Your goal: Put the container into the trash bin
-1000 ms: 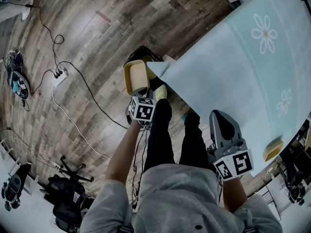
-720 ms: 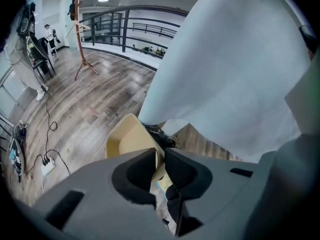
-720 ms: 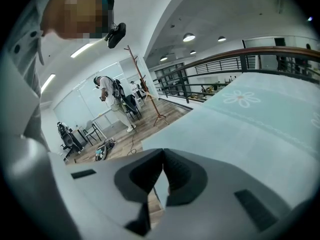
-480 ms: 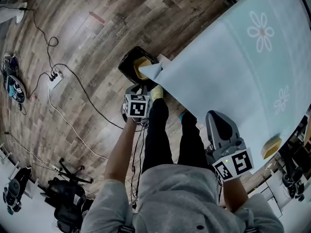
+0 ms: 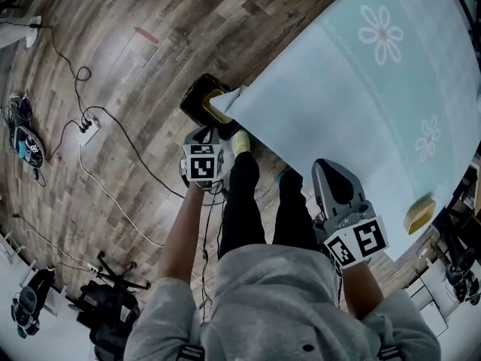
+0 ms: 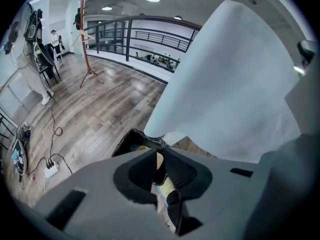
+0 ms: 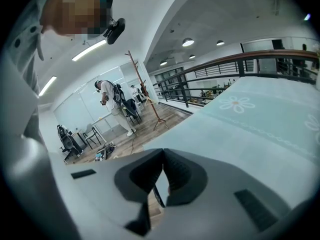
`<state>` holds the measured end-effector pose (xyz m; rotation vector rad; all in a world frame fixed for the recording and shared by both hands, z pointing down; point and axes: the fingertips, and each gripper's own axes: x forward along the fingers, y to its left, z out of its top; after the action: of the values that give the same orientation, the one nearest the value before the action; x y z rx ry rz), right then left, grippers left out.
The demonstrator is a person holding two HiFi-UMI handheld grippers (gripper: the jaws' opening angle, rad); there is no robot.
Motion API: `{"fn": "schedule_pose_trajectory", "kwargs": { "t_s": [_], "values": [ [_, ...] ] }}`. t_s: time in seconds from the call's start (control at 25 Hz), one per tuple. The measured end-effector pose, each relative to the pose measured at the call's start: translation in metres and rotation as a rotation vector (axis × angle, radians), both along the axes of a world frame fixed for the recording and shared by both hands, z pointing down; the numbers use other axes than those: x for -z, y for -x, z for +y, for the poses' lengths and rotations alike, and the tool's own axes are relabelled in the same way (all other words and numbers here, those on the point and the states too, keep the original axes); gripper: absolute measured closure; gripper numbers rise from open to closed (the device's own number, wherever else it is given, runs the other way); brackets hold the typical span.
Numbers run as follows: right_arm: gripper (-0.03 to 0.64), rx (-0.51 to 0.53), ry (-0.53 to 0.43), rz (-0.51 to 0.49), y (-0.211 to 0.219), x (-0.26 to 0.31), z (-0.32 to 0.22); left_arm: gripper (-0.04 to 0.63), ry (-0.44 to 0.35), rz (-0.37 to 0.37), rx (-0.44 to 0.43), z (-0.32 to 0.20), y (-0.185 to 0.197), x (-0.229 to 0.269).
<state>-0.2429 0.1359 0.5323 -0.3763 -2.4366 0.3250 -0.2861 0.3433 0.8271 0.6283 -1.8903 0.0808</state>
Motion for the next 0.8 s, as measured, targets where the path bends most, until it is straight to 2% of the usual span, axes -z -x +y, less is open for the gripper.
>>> {"fn": "schedule_pose_trajectory", "kwargs": {
  "t_s": [0.24,0.4,0.6,0.8],
  "values": [
    [0.591,-0.020,0.013,-0.070,0.001,0.021,-0.006,0.543,0.004,-0.073,0.002,-0.005,0.022,0.045],
    [0.591,-0.030,0.011,-0.106,-0.006,0.038,-0.016,0.551,-0.013,-0.097,0.035,-0.009,0.022,0.072],
    [0.591,-0.054,-0.013,-0.176,-0.007,0.062,-0.027,0.560,-0.025,-0.184,0.040,-0.008,0.039,0.121],
    [0.591,-0.099,-0.026,-0.236,-0.019,0.091,-0.049,0.569,-0.014,-0.239,0.031,-0.011,0.040,0.167]
  ]
}}
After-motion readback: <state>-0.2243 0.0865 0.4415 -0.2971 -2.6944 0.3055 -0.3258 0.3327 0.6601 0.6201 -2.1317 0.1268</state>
